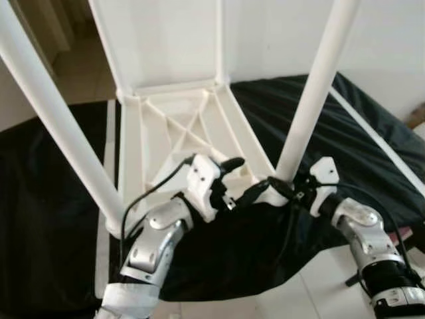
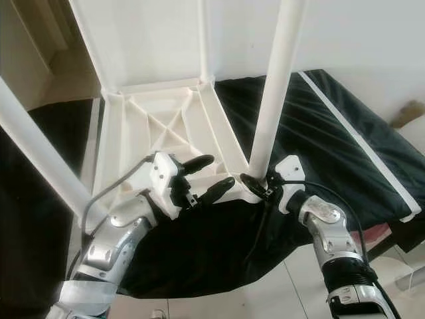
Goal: Building children table
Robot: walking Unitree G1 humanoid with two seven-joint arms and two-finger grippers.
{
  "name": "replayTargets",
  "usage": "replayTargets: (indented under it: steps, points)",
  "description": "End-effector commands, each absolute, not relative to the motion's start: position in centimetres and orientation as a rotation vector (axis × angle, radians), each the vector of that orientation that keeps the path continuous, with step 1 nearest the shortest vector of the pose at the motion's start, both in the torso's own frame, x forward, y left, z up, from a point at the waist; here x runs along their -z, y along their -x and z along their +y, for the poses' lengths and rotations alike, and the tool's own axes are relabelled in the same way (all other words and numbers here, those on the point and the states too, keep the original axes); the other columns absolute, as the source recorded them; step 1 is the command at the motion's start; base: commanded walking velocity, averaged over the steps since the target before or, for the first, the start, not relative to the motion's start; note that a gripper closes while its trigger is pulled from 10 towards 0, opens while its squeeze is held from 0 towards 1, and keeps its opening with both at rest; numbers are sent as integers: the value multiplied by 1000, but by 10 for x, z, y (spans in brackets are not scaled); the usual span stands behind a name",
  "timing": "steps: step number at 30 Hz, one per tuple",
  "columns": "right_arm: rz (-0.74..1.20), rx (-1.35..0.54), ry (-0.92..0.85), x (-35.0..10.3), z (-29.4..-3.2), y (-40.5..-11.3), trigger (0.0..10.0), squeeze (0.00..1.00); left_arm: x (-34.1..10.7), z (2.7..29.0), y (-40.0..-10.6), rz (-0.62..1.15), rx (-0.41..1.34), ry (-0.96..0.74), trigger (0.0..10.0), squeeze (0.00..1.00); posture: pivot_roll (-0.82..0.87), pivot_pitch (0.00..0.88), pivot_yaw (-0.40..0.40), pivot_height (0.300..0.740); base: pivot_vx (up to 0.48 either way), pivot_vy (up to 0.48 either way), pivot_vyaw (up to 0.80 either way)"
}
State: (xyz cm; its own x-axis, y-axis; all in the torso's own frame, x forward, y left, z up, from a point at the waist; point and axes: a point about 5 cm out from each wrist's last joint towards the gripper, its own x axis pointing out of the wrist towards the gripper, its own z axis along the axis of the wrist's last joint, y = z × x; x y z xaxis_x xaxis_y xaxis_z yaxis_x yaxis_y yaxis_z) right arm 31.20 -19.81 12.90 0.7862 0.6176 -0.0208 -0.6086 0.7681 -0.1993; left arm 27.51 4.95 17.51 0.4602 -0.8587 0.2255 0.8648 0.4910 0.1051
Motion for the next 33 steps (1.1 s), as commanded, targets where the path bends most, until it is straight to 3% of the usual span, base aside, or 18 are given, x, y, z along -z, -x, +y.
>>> replayTargets:
  steps: [1, 6, 23, 33]
  points:
    - [3, -646, 225, -118, -207, -306, 10000, 0, -168, 46, -276, -236, 1048, 8, 10000, 0, 23, 15, -5, 740, 0, 0, 0]
    - [-3, -622, 211, -117, -207, -305, 10000, 0, -166, 44, -276, -227, 1055, -1, 10000, 0, 12, 11, -12, 740, 0, 0, 0]
    - [-2, -238, 125, -97, -187, -287, 10000, 0, -158, 40, -286, -210, 1001, 27, 10000, 0, -13, 0, -3, 740, 0, 0, 0]
    - [30, -8, 27, -80, -167, -275, 10000, 0, -142, 67, -297, -153, 807, 97, 10000, 0, -22, 0, 18, 740, 0, 0, 0]
